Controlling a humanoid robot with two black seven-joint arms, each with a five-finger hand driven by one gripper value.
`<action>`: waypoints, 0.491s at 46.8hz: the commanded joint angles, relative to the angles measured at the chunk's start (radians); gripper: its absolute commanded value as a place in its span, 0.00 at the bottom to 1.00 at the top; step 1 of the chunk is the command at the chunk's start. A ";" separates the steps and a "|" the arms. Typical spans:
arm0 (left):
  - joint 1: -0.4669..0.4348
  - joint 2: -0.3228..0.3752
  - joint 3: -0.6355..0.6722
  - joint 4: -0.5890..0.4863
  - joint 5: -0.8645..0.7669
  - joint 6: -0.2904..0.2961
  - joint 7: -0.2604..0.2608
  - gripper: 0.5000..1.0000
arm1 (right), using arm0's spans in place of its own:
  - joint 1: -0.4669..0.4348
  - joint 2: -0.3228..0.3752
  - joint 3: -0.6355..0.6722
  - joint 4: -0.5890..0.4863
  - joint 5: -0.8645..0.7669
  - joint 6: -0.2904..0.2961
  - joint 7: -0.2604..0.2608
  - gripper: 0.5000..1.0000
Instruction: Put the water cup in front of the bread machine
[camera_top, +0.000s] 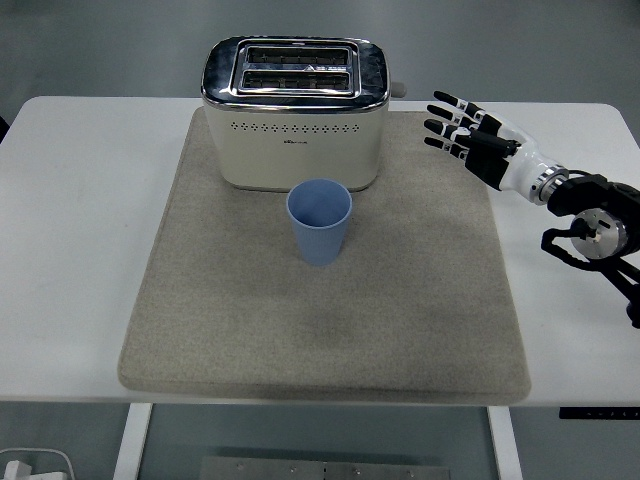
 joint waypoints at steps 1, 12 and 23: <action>0.000 0.000 0.000 0.000 -0.002 0.000 0.000 1.00 | 0.018 0.003 -0.002 -0.025 -0.007 -0.012 -0.017 0.86; 0.000 0.000 0.000 0.000 0.000 0.000 0.000 1.00 | 0.030 0.018 0.013 -0.108 0.002 0.001 -0.013 0.86; 0.000 0.000 0.000 0.000 -0.002 0.000 0.000 1.00 | 0.050 0.043 0.021 -0.160 0.010 0.003 -0.010 0.86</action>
